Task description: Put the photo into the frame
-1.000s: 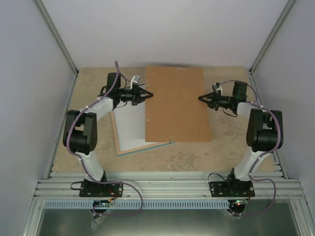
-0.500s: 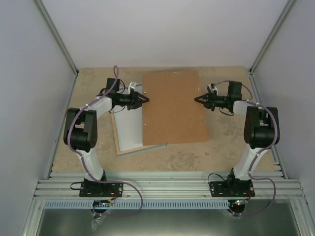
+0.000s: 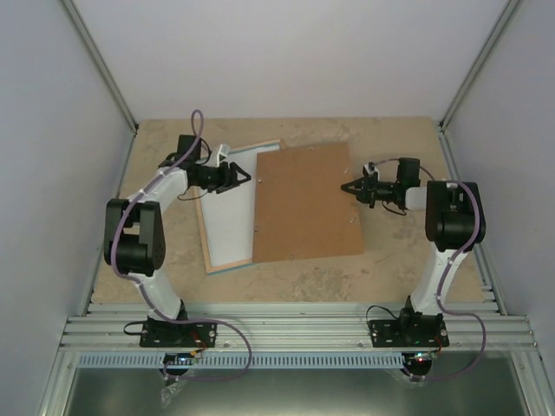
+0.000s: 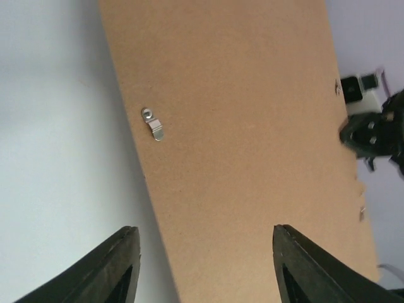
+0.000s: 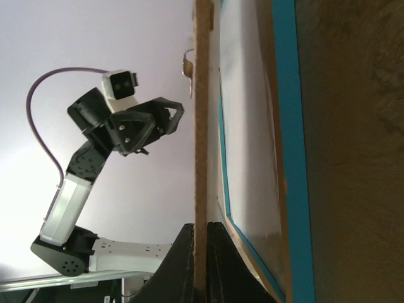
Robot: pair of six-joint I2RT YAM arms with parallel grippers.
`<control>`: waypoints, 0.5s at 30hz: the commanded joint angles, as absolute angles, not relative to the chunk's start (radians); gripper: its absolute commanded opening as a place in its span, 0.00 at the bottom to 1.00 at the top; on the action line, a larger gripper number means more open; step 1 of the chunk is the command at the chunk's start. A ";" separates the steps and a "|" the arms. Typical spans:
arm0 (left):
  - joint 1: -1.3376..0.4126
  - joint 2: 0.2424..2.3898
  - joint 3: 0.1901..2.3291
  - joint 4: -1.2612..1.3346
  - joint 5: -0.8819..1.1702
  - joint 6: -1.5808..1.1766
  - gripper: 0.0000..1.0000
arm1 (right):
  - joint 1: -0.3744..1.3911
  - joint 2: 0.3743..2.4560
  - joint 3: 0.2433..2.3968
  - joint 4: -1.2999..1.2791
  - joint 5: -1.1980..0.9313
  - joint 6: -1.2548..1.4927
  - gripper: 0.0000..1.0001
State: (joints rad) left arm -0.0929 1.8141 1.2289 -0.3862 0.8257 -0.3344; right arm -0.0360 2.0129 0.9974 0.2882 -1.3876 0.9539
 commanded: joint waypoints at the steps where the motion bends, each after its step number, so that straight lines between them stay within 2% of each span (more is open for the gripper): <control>1: -0.125 1.686 1.261 -0.511 0.710 -0.005 0.61 | -0.037 2.035 0.995 0.386 -1.467 0.985 0.00; 6: -0.313 1.542 1.186 -0.594 0.566 0.338 0.72 | -0.033 2.041 1.000 0.390 -1.476 0.976 0.01; 10: -0.493 1.461 1.135 -0.598 0.499 0.479 0.82 | -0.027 2.030 1.007 0.393 -1.481 0.984 0.01; 15: -0.712 1.439 1.116 -0.598 0.389 0.578 0.86 | -0.013 2.015 1.006 0.458 -1.478 1.053 0.00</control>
State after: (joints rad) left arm -0.6052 1.4502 1.1397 -0.5678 0.5049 0.4145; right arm -0.0261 2.0415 0.9970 0.3691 -1.4082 0.9852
